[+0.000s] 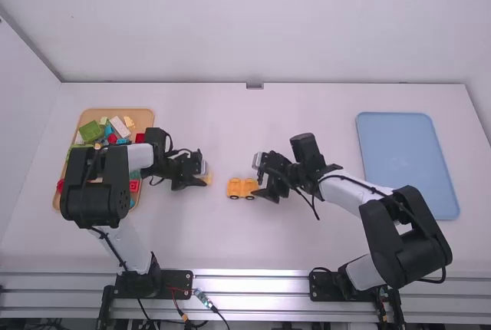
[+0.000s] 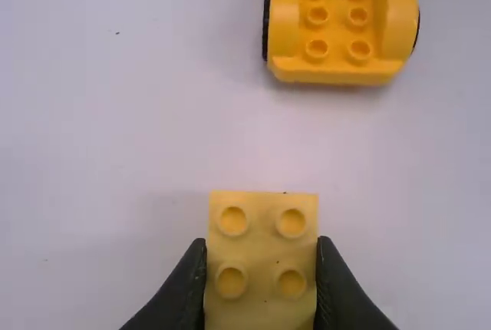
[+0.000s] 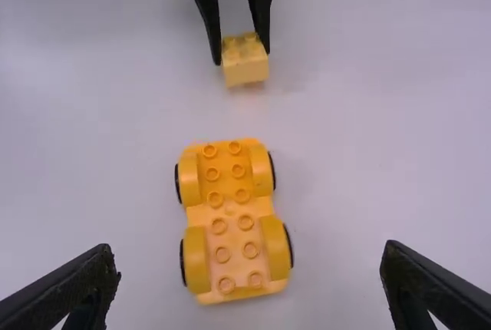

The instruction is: Assemble lego blocks to make yellow taxi

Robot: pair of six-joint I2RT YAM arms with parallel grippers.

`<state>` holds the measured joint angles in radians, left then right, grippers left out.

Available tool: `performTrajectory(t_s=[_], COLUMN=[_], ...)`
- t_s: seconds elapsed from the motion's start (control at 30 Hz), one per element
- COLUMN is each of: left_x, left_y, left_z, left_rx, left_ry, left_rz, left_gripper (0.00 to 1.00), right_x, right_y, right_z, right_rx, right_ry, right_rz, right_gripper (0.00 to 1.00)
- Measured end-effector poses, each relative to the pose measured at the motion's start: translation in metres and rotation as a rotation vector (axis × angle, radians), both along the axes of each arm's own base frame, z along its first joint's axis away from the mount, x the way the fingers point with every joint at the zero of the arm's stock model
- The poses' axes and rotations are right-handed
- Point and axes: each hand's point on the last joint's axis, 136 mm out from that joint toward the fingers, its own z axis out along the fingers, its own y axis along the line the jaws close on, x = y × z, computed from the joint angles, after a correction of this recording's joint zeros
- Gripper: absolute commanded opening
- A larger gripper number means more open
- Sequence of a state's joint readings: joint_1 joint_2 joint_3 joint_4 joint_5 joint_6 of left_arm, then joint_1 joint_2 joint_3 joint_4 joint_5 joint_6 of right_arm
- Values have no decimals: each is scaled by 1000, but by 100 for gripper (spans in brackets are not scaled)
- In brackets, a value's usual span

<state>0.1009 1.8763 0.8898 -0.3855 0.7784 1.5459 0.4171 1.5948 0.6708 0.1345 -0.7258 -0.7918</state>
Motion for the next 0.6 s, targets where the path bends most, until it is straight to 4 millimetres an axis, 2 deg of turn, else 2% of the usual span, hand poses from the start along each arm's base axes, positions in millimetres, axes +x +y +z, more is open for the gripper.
performTrajectory(t_s=[0.13, 0.3, 0.33, 0.4, 0.53, 0.6], left_x=[-7, -7, -4, -4, -11, -16], left_y=[-5, -20, -25, -33, -51, -62], left_z=[7, 41, 53, 64, 77, 79], left_rx=[-33, -55, -53, -45, -29, -19], left_ry=[46, 0, -28, -49, -57, -48], left_rz=[14, 7, 8, 7, -18, -32], left_gripper=[2, 2, 2, 2, 2, 2], right_x=[-4, -14, -13, -10, -11, -16], right_y=[-4, -14, -13, -11, -7, -4], right_z=[-6, -14, -15, -17, -38, -55], right_rx=[33, 80, 95, 113, 113, 92], right_ry=[-34, -34, -40, -47, 0, 64], right_rz=[4, 1, 5, 9, 9, 19], right_gripper=[89, 90, 91, 92, 91, 91])
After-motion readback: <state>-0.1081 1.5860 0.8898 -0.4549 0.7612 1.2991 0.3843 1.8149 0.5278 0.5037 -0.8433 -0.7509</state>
